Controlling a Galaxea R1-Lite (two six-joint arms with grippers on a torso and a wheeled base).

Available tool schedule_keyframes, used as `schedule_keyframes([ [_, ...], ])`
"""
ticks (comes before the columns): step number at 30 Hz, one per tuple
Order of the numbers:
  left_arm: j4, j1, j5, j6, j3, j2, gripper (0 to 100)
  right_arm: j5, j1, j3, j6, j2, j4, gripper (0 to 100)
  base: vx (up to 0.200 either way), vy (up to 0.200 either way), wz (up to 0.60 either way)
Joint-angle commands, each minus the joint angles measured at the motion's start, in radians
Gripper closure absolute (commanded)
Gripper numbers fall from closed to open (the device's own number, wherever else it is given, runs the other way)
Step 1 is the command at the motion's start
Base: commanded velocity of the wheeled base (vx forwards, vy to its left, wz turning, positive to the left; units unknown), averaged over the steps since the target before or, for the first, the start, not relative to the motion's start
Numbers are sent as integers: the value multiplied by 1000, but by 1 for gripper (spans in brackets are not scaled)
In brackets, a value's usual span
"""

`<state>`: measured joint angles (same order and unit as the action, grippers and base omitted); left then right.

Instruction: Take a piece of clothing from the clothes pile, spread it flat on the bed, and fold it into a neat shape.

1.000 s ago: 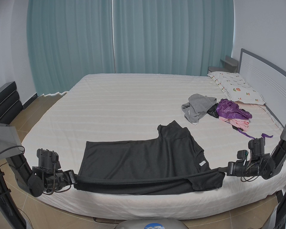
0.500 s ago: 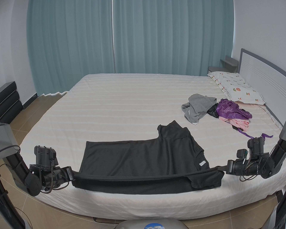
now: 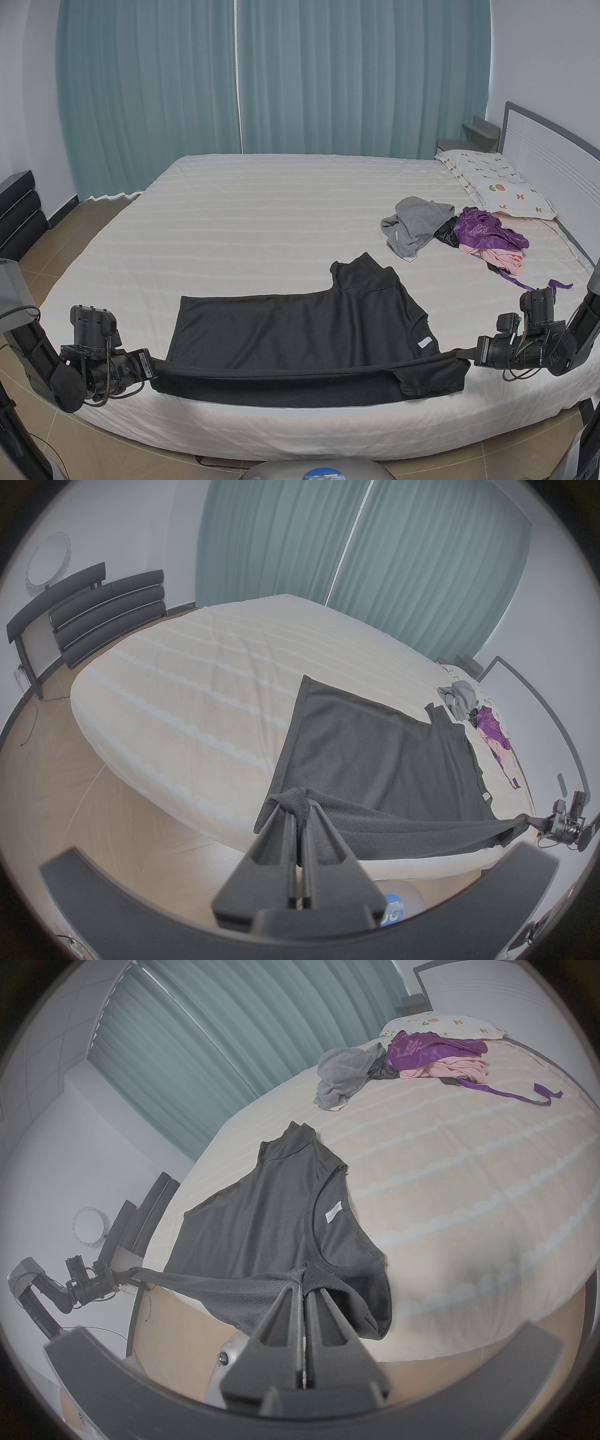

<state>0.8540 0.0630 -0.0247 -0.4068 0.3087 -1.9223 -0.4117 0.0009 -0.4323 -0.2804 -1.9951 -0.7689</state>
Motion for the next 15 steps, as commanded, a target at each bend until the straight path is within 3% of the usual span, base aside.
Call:
schedule_keyframes([
  [1, 7, 0, 0, -1, 33, -86, 100, -1, 14, -37, 0, -40, 5, 100, 0, 0, 0],
  [15, -6, -2, -1, -1, 224, -276, 100, 10, 28, -224, -20, -179, 86, 100, 0, 0, 0],
])
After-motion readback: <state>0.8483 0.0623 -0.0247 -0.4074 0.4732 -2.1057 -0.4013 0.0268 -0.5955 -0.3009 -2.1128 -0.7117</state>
